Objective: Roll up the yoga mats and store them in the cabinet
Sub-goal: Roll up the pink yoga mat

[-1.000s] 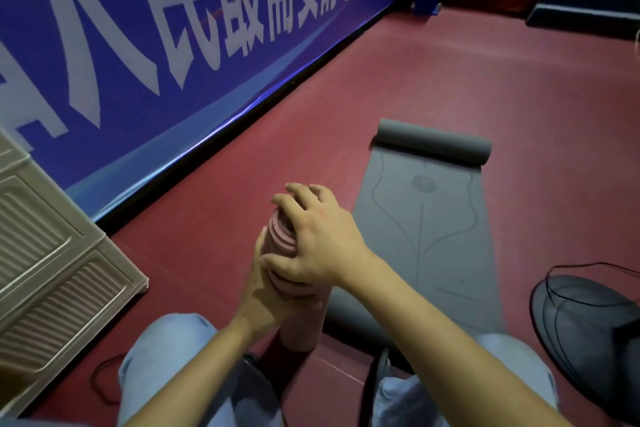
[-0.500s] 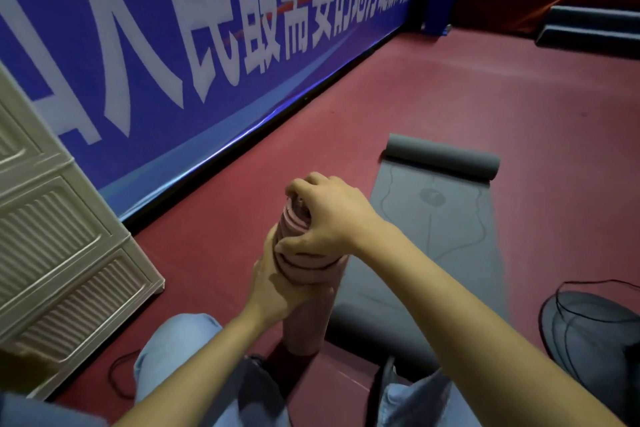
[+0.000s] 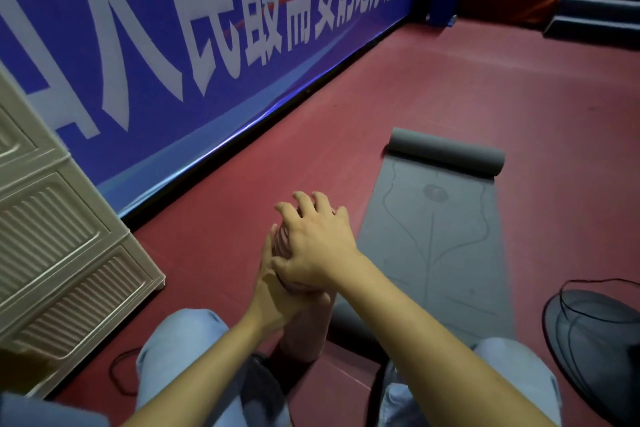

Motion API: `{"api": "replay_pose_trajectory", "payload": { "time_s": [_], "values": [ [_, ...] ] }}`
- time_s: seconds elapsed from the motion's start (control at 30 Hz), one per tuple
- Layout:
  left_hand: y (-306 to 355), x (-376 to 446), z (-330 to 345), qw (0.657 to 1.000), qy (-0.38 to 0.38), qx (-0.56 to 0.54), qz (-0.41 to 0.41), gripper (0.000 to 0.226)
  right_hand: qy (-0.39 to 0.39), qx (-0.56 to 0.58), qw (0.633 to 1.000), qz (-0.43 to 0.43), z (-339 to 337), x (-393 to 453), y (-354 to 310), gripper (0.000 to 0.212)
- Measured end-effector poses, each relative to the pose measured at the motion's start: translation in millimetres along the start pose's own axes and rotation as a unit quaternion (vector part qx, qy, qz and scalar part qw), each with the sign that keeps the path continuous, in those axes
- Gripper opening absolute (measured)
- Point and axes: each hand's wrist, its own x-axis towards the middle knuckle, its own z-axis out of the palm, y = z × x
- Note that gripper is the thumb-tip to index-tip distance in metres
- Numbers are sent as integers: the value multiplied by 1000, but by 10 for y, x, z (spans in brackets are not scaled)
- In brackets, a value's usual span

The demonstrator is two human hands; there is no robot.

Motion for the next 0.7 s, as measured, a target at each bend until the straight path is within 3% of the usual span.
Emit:
{"api": "replay_pose_trajectory", "payload": {
  "time_s": [0.17, 0.3, 0.4, 0.5, 0.57, 0.7],
  "values": [
    [158, -18, -105, 998, 54, -7, 33, 107, 39, 27, 999, -23, -247, 71, -32, 57],
    [146, -86, -184, 998, 48, -35, 28, 129, 106, 33, 993, -44, -325, -24, -25, 53],
    [36, -179, -182, 1000, 1, 2, 15, 146, 100, 46, 994, -21, -81, -122, -33, 49],
    [72, -231, -165, 1000, 10, -2, -25, 119, 100, 93, 991, -10, -121, -70, -9, 44],
    [143, -241, -164, 999, 41, -14, -10, 99, 115, 145, 983, -10, -308, -34, 23, 36],
    [177, -355, -64, 993, 52, -106, -1, 100, 126, 153, 980, -17, -249, -144, 10, 38]
  ]
}}
